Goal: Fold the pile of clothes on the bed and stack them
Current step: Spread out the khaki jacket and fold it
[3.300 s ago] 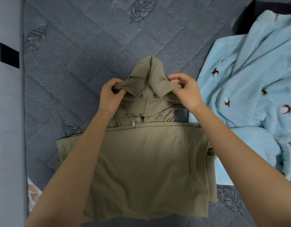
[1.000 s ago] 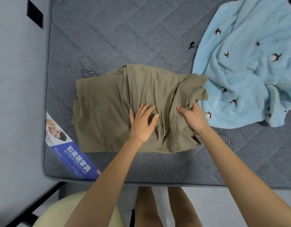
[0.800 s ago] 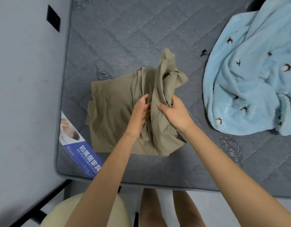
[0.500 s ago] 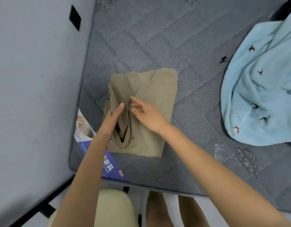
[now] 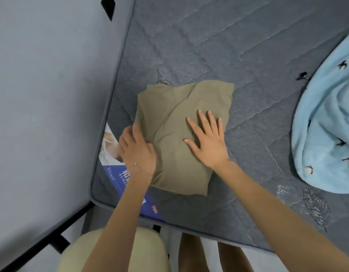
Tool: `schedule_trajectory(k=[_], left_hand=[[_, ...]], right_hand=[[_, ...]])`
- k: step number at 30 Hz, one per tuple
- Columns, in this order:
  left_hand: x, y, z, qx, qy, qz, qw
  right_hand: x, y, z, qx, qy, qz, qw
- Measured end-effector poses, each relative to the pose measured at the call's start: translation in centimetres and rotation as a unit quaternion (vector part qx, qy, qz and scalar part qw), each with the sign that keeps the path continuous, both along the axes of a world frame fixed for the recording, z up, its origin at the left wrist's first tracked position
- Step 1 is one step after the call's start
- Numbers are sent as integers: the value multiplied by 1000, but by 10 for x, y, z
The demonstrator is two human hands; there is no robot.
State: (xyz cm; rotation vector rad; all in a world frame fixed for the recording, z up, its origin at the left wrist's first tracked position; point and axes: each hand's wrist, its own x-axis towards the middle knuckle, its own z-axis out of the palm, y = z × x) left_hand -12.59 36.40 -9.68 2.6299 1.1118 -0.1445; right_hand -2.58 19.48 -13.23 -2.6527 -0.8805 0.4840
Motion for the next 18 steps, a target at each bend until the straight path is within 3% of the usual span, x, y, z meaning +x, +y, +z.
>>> schedule_trajectory(k=[4,7,11,15,18], left_hand=[[31,-18,-24,32,8,-208,978],[49,-30,-58,23,47,-282,958],[42,-19,-94,28,84,-253,963],[39,-11,-91,26,95,-229,969],[24,-2,-79,21,88,-134,987]], right_hand=[[13,12,-15,-13,-53,0,999],[20,16,-38,-59,-54,25,997],[18,21,-61,-75,-52,37,995],[34,20,-55,-35,-88,57,994],[77,21,-38,-16,-105,13,994]])
